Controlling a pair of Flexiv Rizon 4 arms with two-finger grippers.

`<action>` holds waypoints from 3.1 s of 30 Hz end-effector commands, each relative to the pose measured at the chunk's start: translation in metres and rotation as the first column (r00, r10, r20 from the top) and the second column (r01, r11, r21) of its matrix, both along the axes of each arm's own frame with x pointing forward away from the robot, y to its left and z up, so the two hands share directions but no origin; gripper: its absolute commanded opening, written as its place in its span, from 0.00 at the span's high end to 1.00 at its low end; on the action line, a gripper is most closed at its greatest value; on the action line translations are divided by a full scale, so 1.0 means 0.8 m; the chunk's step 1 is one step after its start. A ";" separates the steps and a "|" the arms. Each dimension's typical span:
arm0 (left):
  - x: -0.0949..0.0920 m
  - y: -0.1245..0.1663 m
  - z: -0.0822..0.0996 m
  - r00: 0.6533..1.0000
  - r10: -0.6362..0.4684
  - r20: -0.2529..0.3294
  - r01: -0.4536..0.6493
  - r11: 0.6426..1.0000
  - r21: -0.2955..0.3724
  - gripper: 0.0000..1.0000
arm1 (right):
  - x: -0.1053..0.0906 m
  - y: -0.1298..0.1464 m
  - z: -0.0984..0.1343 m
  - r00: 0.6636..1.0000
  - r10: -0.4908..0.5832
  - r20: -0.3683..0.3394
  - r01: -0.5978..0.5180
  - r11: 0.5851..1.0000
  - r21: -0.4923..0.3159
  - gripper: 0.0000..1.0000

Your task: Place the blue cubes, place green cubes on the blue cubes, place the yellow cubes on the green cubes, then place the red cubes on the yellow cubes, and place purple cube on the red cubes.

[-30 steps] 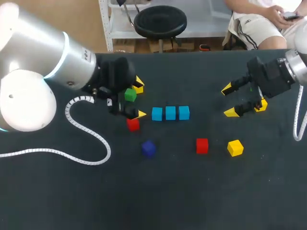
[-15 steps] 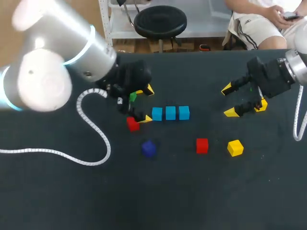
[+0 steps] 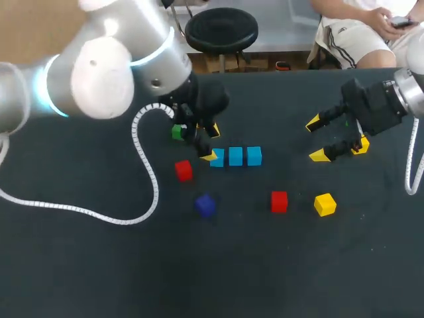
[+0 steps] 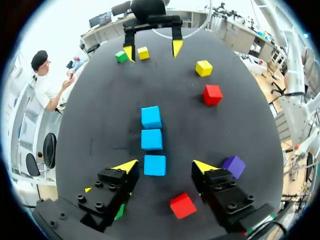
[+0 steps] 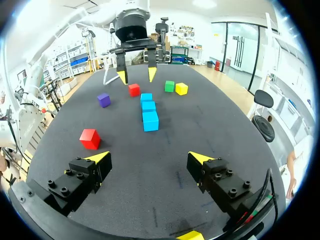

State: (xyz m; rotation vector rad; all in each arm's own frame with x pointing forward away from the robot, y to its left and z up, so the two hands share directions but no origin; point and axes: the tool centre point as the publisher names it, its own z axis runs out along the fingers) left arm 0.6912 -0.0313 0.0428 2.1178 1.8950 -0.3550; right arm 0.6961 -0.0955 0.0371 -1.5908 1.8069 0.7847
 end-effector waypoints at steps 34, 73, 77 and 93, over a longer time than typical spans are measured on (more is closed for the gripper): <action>0.022 0.007 -0.034 0.995 0.013 -0.098 0.007 0.979 0.204 0.26 | 0.000 0.000 0.000 1.000 0.000 0.001 0.000 1.000 0.001 0.00; 0.036 0.006 -0.058 0.993 0.057 -0.103 -0.030 0.970 0.243 0.38 | 0.000 0.000 0.000 1.000 0.000 0.001 0.000 1.000 0.001 0.00; 0.035 0.004 -0.061 0.992 0.066 -0.105 -0.039 0.969 0.244 0.45 | 0.000 0.000 0.000 1.000 0.000 0.001 0.000 1.000 0.001 0.00; 0.020 0.004 -0.057 0.984 0.150 -0.096 -0.118 0.954 0.275 1.00 | 0.000 0.000 0.000 1.000 0.000 0.001 0.000 1.000 0.001 0.00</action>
